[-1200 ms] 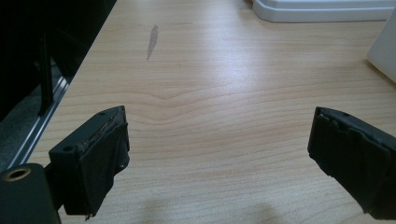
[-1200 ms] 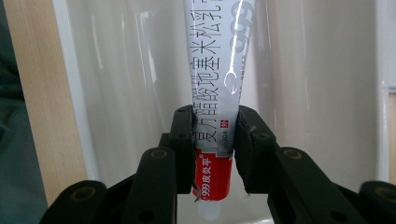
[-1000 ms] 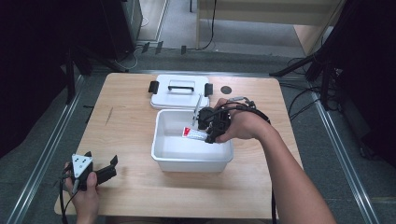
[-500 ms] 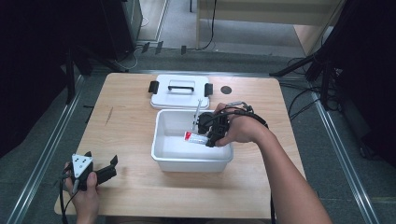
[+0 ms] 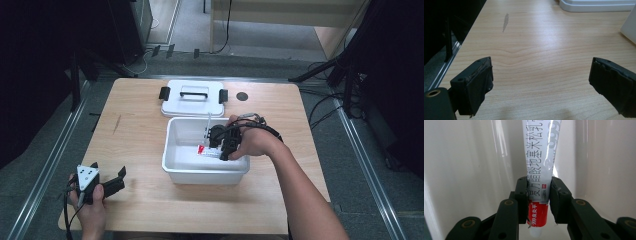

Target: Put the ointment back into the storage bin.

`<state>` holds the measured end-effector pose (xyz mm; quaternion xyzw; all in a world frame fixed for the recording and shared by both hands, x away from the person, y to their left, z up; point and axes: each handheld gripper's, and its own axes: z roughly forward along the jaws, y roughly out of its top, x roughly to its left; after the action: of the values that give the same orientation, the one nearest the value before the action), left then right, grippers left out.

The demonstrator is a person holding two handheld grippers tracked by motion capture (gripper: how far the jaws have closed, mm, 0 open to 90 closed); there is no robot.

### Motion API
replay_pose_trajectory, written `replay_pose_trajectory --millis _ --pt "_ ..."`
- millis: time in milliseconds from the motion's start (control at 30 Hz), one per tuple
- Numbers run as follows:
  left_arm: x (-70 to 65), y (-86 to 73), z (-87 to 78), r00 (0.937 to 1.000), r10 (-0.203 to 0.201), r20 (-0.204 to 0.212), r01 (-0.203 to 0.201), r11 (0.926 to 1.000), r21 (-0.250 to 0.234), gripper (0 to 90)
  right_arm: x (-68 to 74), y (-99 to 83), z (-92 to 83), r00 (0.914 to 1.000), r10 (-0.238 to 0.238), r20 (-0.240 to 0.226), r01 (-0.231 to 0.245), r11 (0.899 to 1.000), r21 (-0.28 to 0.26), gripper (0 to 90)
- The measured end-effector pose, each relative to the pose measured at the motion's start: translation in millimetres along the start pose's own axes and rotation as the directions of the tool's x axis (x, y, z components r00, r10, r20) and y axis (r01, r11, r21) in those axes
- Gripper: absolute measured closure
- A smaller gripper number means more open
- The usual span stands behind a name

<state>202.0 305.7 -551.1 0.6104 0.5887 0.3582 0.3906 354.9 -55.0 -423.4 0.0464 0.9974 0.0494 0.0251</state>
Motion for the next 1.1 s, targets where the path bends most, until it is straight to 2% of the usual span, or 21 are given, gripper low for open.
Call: replay_pose_trajectory --millis 567,600,1100 --pt "0.1 0.0 0.0 1.0000 0.000 -0.001 0.000 1.0000 0.002 5.8 1.3 7.4 16.5 0.9996 -0.017 0.021 0.015 0.997 0.073 71.7" --pt "0.1 0.1 0.0 1.0000 0.000 0.000 0.000 1.0000 0.002 5.8 2.0 8.6 18.4 0.9996 -0.015 0.023 0.013 0.996 0.090 71.7" --pt "0.3 0.1 -0.1 1.0000 0.000 0.001 0.000 1.0000 0.004 5.8 2.8 12.5 27.7 0.9991 -0.023 0.035 0.018 0.990 0.136 71.7"
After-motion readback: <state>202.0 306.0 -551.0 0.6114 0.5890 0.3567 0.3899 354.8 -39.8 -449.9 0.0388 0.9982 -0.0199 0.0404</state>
